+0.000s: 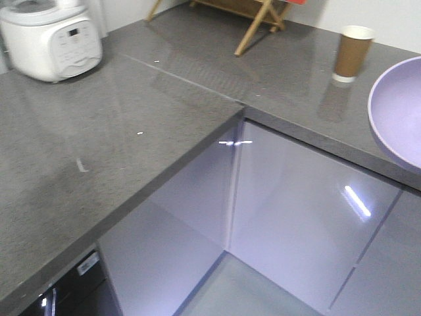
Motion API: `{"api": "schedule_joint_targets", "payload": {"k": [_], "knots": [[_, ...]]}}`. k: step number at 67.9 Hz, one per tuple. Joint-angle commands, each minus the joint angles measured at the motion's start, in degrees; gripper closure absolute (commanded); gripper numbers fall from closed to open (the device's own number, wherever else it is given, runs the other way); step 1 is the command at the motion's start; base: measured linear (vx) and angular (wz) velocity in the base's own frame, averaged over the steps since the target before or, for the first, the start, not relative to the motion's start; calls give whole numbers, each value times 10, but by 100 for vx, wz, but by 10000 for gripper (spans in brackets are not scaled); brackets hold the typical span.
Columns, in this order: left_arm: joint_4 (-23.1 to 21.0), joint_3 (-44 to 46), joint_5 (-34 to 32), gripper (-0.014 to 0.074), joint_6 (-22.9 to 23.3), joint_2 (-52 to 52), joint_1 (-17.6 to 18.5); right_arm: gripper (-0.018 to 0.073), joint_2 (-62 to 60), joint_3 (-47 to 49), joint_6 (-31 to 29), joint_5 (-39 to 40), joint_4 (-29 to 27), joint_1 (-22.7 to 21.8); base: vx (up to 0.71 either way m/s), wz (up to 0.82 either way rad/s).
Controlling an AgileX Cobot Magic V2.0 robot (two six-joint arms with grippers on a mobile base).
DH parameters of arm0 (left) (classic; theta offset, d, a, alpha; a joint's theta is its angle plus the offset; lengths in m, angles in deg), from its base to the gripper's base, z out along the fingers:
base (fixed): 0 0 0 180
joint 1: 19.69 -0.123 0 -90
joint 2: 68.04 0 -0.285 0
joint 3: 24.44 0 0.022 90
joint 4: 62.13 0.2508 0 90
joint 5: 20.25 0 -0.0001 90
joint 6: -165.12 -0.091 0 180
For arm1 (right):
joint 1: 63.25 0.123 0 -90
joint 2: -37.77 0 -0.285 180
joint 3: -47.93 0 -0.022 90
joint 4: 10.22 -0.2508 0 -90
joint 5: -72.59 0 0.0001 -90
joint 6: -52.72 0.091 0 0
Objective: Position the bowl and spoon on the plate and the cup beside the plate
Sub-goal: 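Drive the base, carrying spoon and bowl, toward the counter with the plate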
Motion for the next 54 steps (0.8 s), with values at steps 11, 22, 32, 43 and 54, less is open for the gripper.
{"api": "schedule_joint_targets", "payload": {"k": [11,22,32,43,54], "knots": [[2,15,-14,603,-1,12,3,565,-6,15,-7,33,2,-2,6,-49],[2,15,-14,603,-1,12,3,565,-6,15,-7,33,2,-2,6,-51],[2,15,-14,603,-1,12,3,565,-6,15,-7,33,2,-2,7,-50],[2,15,-14,603,-1,12,3,565,-6,15,-7,33,2,-2,8,-45],[2,15,-14,603,-1,12,3,565,-6,15,-7,33,2,-2,9,-39]]}}
